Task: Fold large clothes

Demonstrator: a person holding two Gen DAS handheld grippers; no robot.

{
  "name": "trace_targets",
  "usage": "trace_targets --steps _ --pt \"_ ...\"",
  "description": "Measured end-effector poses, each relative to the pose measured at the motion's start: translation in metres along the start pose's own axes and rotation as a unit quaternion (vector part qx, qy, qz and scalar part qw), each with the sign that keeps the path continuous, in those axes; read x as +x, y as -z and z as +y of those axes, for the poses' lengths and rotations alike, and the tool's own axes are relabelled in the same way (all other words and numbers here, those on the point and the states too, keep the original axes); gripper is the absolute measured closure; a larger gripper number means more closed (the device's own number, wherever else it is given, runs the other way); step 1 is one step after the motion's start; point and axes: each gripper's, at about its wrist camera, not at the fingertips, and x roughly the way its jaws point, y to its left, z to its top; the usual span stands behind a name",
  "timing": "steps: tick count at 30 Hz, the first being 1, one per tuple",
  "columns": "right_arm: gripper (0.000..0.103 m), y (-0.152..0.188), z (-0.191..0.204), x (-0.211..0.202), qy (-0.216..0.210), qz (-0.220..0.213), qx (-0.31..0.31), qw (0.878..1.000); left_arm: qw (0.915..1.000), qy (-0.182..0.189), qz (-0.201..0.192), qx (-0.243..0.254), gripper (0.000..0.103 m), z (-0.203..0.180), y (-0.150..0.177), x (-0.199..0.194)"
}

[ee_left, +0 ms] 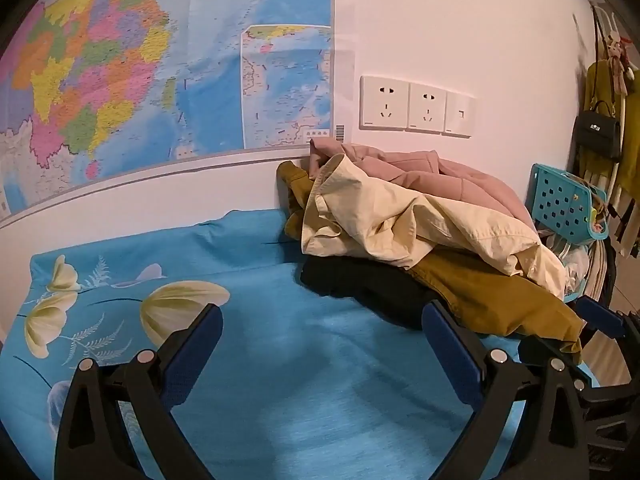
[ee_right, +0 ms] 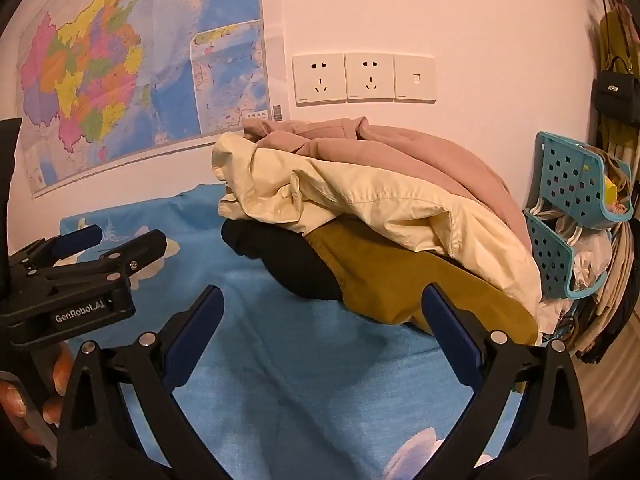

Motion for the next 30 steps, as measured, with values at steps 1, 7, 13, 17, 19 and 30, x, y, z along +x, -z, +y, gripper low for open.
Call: trace_targets --steps 1,7,13,17,19,30 --pt "0.005 0.0002 -0.0023 0.0002 -0.002 -0.001 0.001 1.0 1.0 0.0 0.001 0.0 0.007 -0.0004 0.0001 0.0006" --pt "0.005 -0.0045 -0.0035 0.0019 0.002 -0.003 0.0 1.0 1.0 0.005 0.002 -0.005 0.007 0.0003 -0.0019 0.0035" --pt "0.005 -0.0061 -0.0054 0.0024 0.004 -0.001 -0.001 1.0 0.9999 0.008 0.004 -0.006 0.007 -0.0019 -0.0028 0.005" --pt "0.005 -0.0072 -0.0053 0.0044 0.006 0.002 -0.006 1.0 0.9999 0.01 0.005 -0.006 0.007 -0.0026 -0.0031 0.0065" --pt "0.005 -0.0079 -0.0056 0.0052 0.007 0.003 -0.006 1.0 0.9999 0.009 0.005 -0.005 0.007 -0.0029 -0.0039 0.0071" --pt "0.006 -0.0097 -0.0083 0.0052 0.01 -0.001 -0.008 1.0 0.9999 0.011 0.004 -0.008 0.007 -0.0038 -0.0051 0.0088"
